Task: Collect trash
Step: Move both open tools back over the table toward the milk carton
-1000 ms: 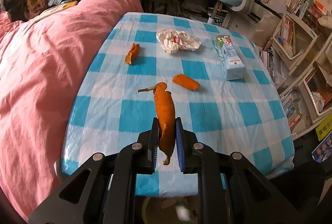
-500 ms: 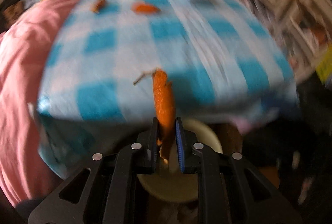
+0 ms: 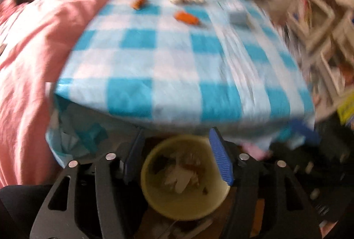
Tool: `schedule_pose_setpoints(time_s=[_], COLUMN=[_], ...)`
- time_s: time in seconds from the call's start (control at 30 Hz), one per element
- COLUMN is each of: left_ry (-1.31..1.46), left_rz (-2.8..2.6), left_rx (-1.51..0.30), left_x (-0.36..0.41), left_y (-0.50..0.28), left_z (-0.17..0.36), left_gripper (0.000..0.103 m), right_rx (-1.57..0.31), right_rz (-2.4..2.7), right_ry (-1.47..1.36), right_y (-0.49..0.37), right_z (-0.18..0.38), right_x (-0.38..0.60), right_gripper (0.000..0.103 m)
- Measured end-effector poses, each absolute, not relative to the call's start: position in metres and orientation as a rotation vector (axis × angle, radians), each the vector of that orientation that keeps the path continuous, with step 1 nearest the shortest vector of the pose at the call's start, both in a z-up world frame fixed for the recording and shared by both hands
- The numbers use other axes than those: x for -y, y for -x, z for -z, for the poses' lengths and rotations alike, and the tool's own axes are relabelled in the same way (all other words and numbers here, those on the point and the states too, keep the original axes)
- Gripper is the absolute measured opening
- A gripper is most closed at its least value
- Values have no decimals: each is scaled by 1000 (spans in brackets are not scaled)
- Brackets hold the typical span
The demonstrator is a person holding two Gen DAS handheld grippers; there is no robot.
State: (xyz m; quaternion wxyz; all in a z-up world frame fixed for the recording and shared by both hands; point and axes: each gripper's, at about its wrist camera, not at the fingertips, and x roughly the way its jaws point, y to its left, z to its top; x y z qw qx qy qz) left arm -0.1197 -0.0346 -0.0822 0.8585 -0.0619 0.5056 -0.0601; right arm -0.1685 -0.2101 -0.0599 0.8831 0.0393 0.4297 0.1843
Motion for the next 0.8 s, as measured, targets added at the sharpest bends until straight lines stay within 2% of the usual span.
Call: schedule_pose_setpoints(time_s=[0.2, 0.3, 0.53, 0.8], left_ry=[209, 198, 187, 186], left_rz=[44, 18, -15, -15], left_rx=[-966, -932, -875, -944], left_x=[16, 15, 6, 11], left_y=[116, 99, 63, 60], left_z=[67, 59, 36, 58], left_gripper=[64, 71, 78, 80], right_rx=[-918, -929, -923, -922], right_rz=[-395, -401, -412, -413], right_ry=[-48, -40, 0, 23], right_y=[167, 166, 166, 163], right_z=[68, 72, 76, 81], right_x=[200, 196, 184, 175], right_gripper=[66, 66, 67, 68])
